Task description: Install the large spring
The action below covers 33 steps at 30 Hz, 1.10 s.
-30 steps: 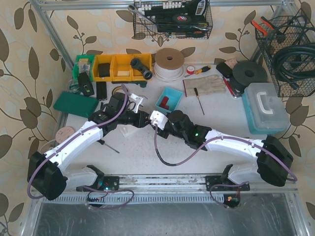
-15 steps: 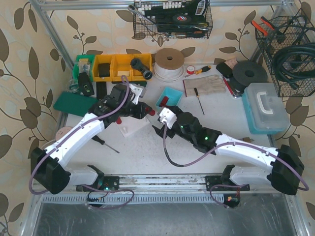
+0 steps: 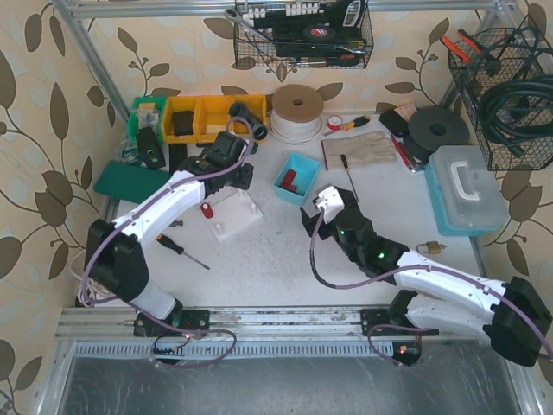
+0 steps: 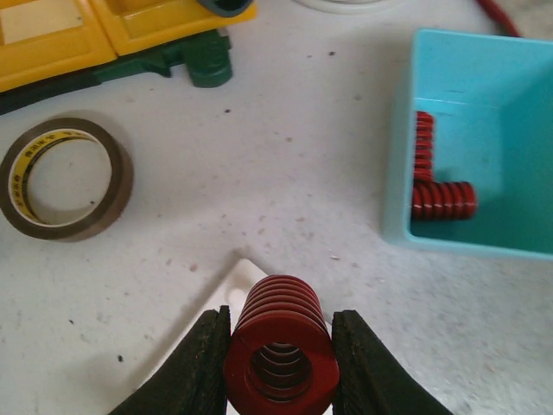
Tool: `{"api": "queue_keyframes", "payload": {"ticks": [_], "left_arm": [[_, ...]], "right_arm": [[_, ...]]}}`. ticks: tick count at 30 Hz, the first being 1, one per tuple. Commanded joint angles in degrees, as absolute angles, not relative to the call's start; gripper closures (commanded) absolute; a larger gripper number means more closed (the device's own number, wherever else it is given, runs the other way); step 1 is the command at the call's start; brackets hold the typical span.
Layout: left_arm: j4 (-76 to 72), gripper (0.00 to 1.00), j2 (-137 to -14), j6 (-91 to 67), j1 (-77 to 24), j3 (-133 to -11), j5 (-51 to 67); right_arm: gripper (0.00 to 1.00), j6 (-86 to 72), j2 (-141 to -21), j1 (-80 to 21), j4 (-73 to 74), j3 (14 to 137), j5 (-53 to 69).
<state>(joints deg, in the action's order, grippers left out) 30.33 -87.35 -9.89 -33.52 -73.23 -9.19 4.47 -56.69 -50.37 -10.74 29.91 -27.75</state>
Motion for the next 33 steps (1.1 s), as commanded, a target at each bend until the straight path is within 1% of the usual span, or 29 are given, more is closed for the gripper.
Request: {"api": "queue_keyframes", "payload": {"ticks": [1, 5, 9, 15, 33], "left_arm": [[29.5, 1.0, -91.1, -7.6, -31.1, -78.6, -11.1], [31.8, 1.0, -94.8, -6.7, -30.8, -81.7, -12.7], [33.3, 1.0, -96.9, -7.2, -30.0, -82.7, -11.1], [35.6, 1.0, -98.3, -7.5, -29.9, -82.9, -8.4], [36.6, 1.0, -102.0, -6.4, -29.9, -83.4, -10.8]], "right_arm": [[0.01, -1.4, -56.7, -47.2, -10.7, 29.9, -31.0], [0.01, -2.4, -57.5, -46.1, -8.8, 30.8, -31.5], [0.01, -2.6, -57.6, -45.7, -8.8, 30.8, -30.3], [0.01, -2.9, -58.6, -45.4, -8.0, 31.6, -29.6], [0.01, -2.4, -58.5, -45.1, -7.3, 31.9, -29.3]]}}
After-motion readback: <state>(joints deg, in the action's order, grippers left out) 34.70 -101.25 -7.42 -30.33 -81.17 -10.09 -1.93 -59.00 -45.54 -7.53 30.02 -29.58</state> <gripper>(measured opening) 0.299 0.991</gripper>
